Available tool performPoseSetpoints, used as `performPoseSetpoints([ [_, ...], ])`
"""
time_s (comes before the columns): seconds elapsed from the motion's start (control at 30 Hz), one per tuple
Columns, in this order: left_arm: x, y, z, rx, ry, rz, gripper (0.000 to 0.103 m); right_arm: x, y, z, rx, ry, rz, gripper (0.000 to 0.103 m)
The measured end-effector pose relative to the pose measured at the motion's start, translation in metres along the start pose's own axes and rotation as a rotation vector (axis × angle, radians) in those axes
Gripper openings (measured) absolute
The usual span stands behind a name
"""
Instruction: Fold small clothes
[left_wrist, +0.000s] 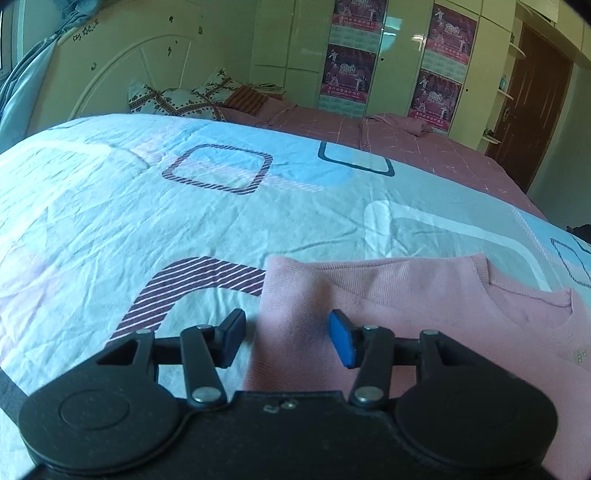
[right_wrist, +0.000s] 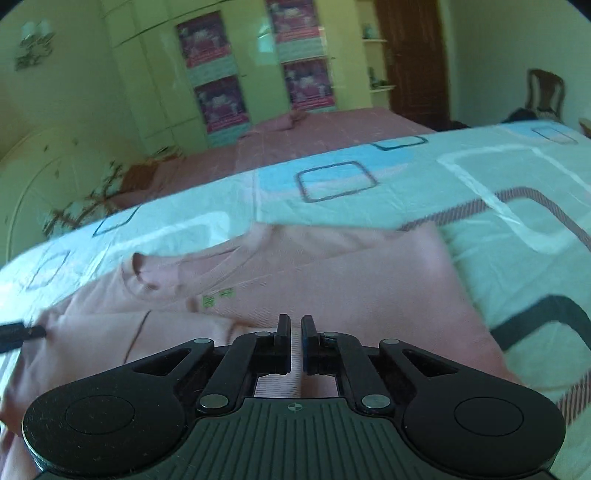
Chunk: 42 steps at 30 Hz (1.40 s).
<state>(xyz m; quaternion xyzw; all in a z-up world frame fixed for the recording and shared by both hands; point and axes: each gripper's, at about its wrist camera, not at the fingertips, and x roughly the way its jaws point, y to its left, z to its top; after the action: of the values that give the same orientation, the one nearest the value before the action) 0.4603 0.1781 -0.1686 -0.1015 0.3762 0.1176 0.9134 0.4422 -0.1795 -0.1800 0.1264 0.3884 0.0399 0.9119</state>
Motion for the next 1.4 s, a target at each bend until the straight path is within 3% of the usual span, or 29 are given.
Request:
performPoseSetpoints([
  [0.13, 0.007, -0.006, -0.001, 0.047, -0.024, 0.03, 0.052, 0.021, 0.011, -0.009, -0.023, 0.062, -0.001, 0.006],
  [0.23, 0.004, -0.005, 0.0, 0.043, -0.015, 0.029, 0.052, 0.028, 0.018, -0.01, -0.105, 0.06, -0.045, 0.006],
  [0.33, -0.008, -0.005, -0.002, 0.035, -0.009, 0.026, 0.05, 0.021, 0.017, -0.006, -0.11, 0.063, -0.038, 0.009],
  [0.37, -0.012, -0.005, -0.003, 0.038, -0.012, 0.024, 0.05, 0.018, 0.015, -0.006, -0.097, 0.065, -0.026, 0.017],
  [0.4, -0.017, -0.006, -0.004, 0.043, -0.013, 0.022, 0.05, 0.016, 0.011, -0.006, -0.065, 0.077, -0.018, 0.054],
  [0.43, -0.021, -0.007, -0.006, 0.047, -0.014, 0.017, 0.05, 0.015, 0.006, -0.008, -0.031, 0.083, -0.014, 0.081],
  [0.57, -0.039, -0.014, -0.015, 0.069, -0.022, -0.004, 0.051, 0.008, -0.005, -0.011, 0.044, 0.119, 0.041, 0.075],
  [0.7, -0.053, -0.02, -0.024, 0.083, -0.026, -0.019, 0.051, 0.004, 0.002, -0.016, 0.025, 0.139, 0.063, 0.034],
  [0.77, -0.058, -0.023, -0.029, 0.088, -0.021, -0.028, 0.051, 0.003, 0.008, -0.019, -0.003, 0.149, 0.07, 0.028],
  [0.83, -0.062, -0.027, -0.033, 0.096, -0.016, -0.038, 0.051, 0.002, 0.011, -0.02, -0.017, 0.155, 0.082, 0.008],
  [0.93, -0.066, -0.03, -0.043, 0.107, -0.005, -0.044, 0.051, -0.001, 0.017, -0.022, -0.058, 0.14, 0.08, 0.007],
  [1.1, -0.066, -0.027, -0.06, 0.126, -0.005, -0.034, 0.051, -0.021, 0.02, -0.011, -0.115, 0.004, 0.028, 0.006],
  [1.17, -0.067, -0.028, -0.062, 0.128, -0.01, -0.028, 0.051, -0.015, 0.02, -0.012, -0.153, 0.016, -0.017, 0.001],
  [1.27, -0.071, -0.028, -0.062, 0.115, -0.005, -0.025, 0.053, 0.009, 0.01, -0.021, -0.142, 0.15, -0.023, 0.001],
  [1.4, -0.084, -0.031, -0.064, 0.107, -0.011, -0.035, 0.057, -0.014, 0.008, -0.015, -0.108, 0.042, -0.008, 0.001],
])
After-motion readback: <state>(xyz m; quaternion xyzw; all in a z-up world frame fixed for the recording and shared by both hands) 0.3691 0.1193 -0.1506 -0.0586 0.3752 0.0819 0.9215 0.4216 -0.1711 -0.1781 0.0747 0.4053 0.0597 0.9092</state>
